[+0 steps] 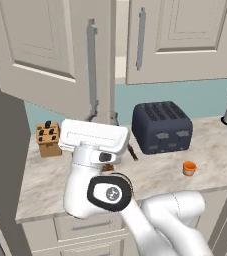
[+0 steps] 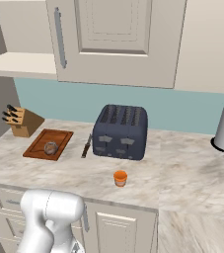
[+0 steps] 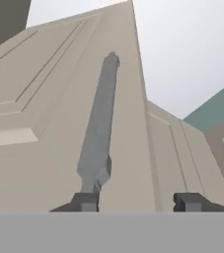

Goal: Pick the bread, place it on the cutting board, pick the jam, place it on the counter, and close the cabinet.

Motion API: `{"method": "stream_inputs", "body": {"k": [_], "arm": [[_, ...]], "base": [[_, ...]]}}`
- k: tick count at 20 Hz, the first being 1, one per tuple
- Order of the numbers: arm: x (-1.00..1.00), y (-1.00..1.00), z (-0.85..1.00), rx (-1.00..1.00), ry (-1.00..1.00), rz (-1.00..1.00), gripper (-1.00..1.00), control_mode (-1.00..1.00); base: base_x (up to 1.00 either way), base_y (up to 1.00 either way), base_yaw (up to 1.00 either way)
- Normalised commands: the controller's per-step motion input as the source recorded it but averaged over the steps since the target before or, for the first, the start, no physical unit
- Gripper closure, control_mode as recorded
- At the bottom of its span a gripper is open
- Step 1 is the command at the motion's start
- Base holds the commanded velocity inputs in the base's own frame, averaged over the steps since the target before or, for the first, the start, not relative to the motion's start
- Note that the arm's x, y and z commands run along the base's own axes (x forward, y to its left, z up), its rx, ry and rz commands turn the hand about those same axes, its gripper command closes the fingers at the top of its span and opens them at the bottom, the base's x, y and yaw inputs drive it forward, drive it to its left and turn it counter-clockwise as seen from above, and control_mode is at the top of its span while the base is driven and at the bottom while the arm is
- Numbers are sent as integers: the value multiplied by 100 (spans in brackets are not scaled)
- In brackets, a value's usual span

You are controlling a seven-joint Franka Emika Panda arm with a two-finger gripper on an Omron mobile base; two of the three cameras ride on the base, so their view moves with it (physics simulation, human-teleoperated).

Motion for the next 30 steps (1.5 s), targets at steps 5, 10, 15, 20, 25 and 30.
{"method": "stream_inputs", "body": {"k": [5, 10, 15, 20, 25, 30], "arm": [[66, -1, 0, 0, -3, 0, -100, -100], [71, -3, -1, 0, -1, 0, -100, -100], [70, -7, -3, 0, 0, 0, -100, -100], [68, -3, -5, 0, 0, 0, -100, -100], [66, 0, -5, 0, 0, 0, -100, -100], [59, 0, 0, 1, 1, 0, -100, -100]], "base": [[0, 0, 0], [0, 0, 0], [0, 0, 0], [0, 0, 0], [0, 0, 0], [0, 0, 0]]}}
